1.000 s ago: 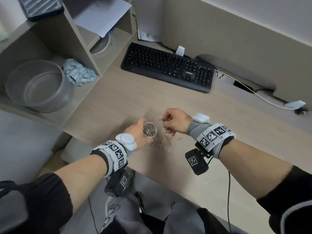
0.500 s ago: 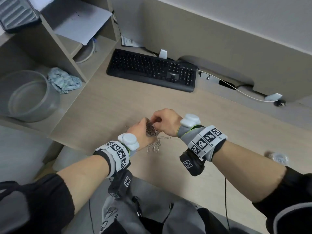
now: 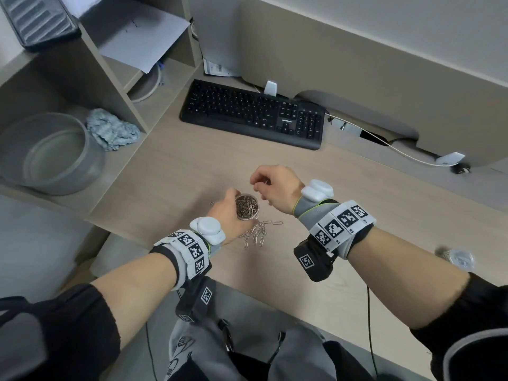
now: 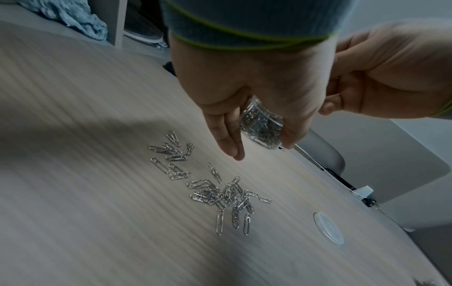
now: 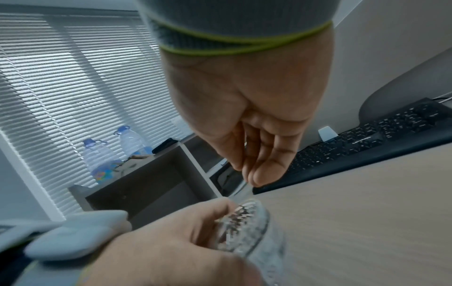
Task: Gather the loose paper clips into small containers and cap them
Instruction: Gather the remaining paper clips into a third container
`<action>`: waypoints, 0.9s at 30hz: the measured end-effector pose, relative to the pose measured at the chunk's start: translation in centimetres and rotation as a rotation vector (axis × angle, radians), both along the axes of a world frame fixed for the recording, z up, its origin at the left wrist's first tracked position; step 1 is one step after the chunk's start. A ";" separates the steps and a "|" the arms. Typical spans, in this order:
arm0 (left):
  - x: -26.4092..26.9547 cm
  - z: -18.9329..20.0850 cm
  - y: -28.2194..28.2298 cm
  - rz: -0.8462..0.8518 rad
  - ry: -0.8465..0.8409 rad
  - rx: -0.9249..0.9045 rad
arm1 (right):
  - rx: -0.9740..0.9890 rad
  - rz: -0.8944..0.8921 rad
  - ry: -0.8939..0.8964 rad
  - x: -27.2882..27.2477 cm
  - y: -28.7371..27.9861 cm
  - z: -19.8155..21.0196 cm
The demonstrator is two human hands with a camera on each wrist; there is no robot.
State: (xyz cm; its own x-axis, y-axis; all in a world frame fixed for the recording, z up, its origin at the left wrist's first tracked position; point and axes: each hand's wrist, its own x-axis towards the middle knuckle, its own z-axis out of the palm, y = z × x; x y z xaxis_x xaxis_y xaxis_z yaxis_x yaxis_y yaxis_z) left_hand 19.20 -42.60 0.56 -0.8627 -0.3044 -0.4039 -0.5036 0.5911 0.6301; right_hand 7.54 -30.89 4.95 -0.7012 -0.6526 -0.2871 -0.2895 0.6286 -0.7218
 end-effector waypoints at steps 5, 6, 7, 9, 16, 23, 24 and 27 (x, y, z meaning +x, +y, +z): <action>0.4 0.1 -1.3 0.040 0.015 0.004 | 0.341 -0.022 -0.047 -1.1 2.3 -3.5; 0.6 0.0 -1.7 0.041 0.007 0.000 | 0.440 -0.005 -0.061 -1.0 3.0 -4.4; 0.7 -0.1 -2.1 0.043 0.000 -0.008 | 0.525 0.013 -0.076 -0.9 3.5 -5.2; 0.9 -0.2 -2.7 0.040 -0.013 -0.028 | 0.660 0.042 -0.097 -0.6 4.1 -6.7; 1.6 -1.2 -4.0 0.035 -0.077 -0.057 | 0.657 0.086 -0.075 2.5 1.7 -10.3; 1.8 -1.9 -4.7 0.035 -0.124 -0.077 | 0.510 0.053 -0.090 4.7 1.0 -11.6; 1.7 -2.1 -4.7 0.037 -0.126 -0.077 | 0.503 0.043 -0.084 4.6 1.5 -11.6; 1.5 -2.3 -4.4 0.025 -0.123 -0.080 | 0.606 0.053 -0.078 4.1 3.3 -11.1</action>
State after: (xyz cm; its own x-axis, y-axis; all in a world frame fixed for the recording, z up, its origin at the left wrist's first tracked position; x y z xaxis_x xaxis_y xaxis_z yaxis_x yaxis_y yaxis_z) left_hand 20.73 -46.98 -1.74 -0.7997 -0.3604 -0.4802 -0.5895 0.6232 0.5139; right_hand 11.59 -27.62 -6.17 -0.6343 -0.3908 -0.6671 -0.2923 0.9200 -0.2610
